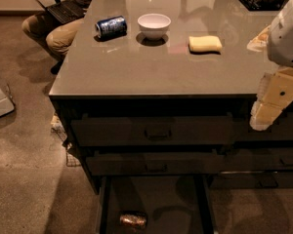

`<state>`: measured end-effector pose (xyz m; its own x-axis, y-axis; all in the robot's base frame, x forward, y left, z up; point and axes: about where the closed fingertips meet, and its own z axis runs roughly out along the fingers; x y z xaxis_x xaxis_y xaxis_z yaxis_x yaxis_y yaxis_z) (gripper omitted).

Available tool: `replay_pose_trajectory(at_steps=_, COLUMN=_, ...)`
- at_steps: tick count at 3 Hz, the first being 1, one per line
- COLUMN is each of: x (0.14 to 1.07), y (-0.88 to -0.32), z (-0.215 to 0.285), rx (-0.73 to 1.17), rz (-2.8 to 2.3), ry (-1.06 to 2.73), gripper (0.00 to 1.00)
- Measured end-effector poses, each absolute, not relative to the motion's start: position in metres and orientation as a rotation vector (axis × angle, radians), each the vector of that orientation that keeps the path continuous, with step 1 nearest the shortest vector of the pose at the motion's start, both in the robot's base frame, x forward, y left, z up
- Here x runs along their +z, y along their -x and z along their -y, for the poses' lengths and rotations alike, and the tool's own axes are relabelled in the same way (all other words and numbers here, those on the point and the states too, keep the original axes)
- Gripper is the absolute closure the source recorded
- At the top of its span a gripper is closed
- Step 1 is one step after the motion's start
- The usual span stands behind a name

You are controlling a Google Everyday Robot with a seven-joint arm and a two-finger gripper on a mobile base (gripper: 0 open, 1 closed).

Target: Pick orange can from bottom drawer and place on counter

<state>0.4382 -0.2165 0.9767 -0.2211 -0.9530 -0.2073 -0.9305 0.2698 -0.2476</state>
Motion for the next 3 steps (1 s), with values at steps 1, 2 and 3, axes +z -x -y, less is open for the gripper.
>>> replay_pose_trajectory(at_steps=1, x=0.977, y=-0.438, z=0.217, rx=-0.1, rz=-2.23, ry=1.723, gripper=0.0)
replay_pose_trajectory(at_steps=2, x=0.96, y=-0.436, z=0.217, rx=-0.074, rz=-2.201, ry=1.704, gripper=0.0)
replay_pose_trajectory(at_steps=3, x=0.924, y=-0.432, z=0.214, rx=0.012, rz=-2.152, ry=1.618, gripper=0.0)
